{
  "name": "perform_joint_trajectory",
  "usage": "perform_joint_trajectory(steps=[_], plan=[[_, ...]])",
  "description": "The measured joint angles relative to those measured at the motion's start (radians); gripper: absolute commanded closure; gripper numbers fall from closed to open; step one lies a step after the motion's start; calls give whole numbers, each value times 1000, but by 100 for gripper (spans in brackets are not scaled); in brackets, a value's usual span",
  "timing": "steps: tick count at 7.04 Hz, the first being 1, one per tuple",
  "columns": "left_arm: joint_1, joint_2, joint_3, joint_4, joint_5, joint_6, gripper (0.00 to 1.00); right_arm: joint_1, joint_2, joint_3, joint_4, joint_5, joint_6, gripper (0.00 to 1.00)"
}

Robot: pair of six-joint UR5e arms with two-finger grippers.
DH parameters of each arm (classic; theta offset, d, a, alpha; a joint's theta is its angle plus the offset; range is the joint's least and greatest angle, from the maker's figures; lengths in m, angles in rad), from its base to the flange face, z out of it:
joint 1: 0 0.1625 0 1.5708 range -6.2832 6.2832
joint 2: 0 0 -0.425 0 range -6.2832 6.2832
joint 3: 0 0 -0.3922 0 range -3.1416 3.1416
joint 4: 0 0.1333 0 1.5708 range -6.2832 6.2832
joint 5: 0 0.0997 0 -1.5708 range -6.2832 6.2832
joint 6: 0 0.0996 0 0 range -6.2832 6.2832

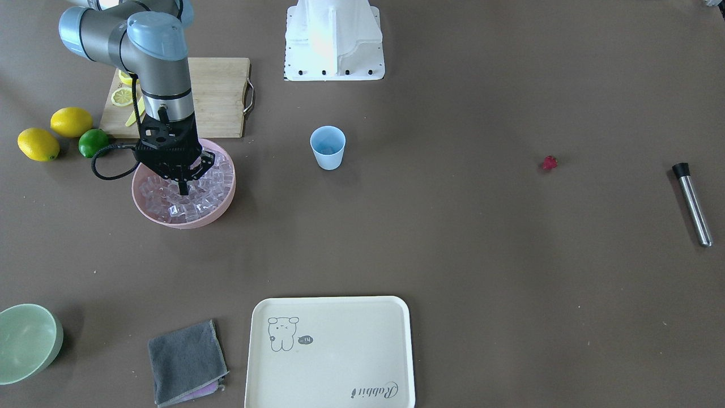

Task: Mash ice and strawberries in cup
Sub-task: 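Lower the right gripper into the bowl to grasp another ice cube, then close the right gripper on an ice cube in the pink bowl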

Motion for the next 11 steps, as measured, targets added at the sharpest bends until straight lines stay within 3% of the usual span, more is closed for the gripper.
perform_joint_trajectory(steps=[1, 2, 6, 10, 11], plan=[[2, -4, 7, -1, 0, 0, 2, 6, 4, 8, -10, 3, 0, 31], [5, -5, 13, -1, 0, -1, 2, 15, 5, 18, -12, 8, 4, 1], [9, -6, 7, -4, -1, -2, 2, 25, 16, 15, -11, 7, 99, 1], [18, -7, -2, -4, -1, -3, 2, 12, 42, -47, -8, 8, 163, 1], [24, -10, 0, -4, 0, -3, 2, 7, 42, -57, -8, 7, 164, 37]])
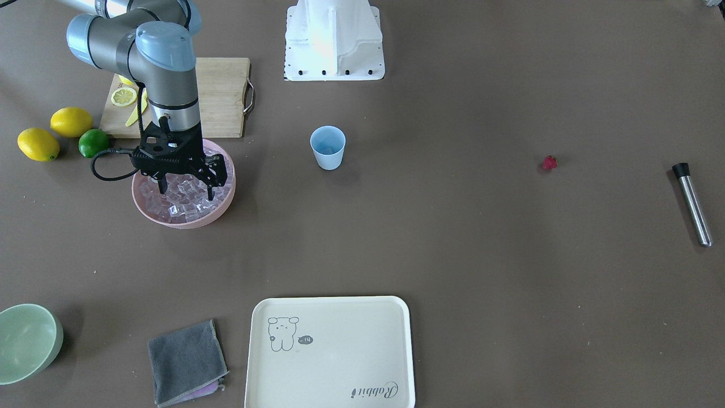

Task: Mash ice and strawberries in cup
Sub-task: 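Close the right gripper on an ice cube in the pink bowl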

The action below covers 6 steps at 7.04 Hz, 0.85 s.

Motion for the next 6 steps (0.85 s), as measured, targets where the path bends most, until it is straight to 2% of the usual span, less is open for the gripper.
perform_joint_trajectory(steps=[1, 2, 6], plan=[[3, -4, 1, 0, 0, 0, 2, -3, -1, -8, 0, 0, 0, 84], [4, -6, -1, 0, 1, 0, 2, -3, -2, -12, 0, 3, -3, 100], [5, -7, -4, 0, 1, 1, 2, -1, -11, 16, -8, 9, -8, 100]])
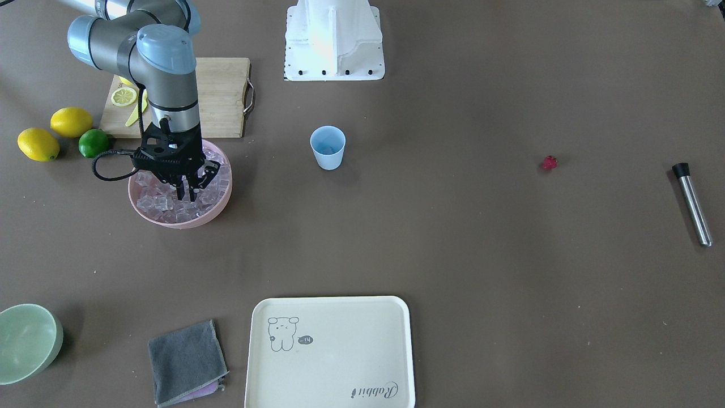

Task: Mash ice and strawberries in cup
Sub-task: 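Close the right gripper on an ice cube in the pink bowl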

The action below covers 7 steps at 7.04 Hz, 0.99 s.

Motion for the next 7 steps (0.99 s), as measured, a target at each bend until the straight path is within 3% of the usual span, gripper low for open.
perform_joint_trajectory(steps=[3, 4, 5, 7], plan=[[0, 4, -2, -9, 0, 0, 2, 1, -5, 17, -3, 4, 8, 100], [0, 7, -2, -14, 0, 0, 2, 2, -11, 23, -3, 4, 8, 46], [0, 8, -2, -16, 0, 0, 2, 3, -21, 32, -3, 5, 6, 0], [0, 10, -2, -17, 0, 0, 2, 2, -29, 39, -2, 0, 3, 0]])
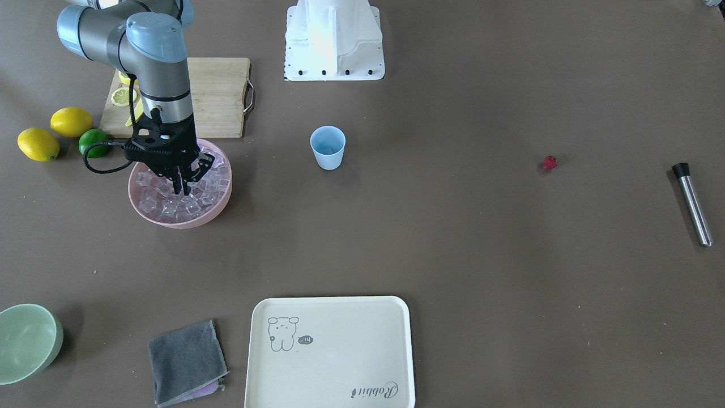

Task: Mash ice and strawberries in cup
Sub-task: 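Close the right gripper on an ice cube in the pink bowl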

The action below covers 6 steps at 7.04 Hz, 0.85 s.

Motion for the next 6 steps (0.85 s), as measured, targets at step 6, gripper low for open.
perform_joint_trajectory(steps=[6], plan=[[0, -1, 0, 0, 0, 0, 2, -22, -4, -41, -1, -33, -5, 18]])
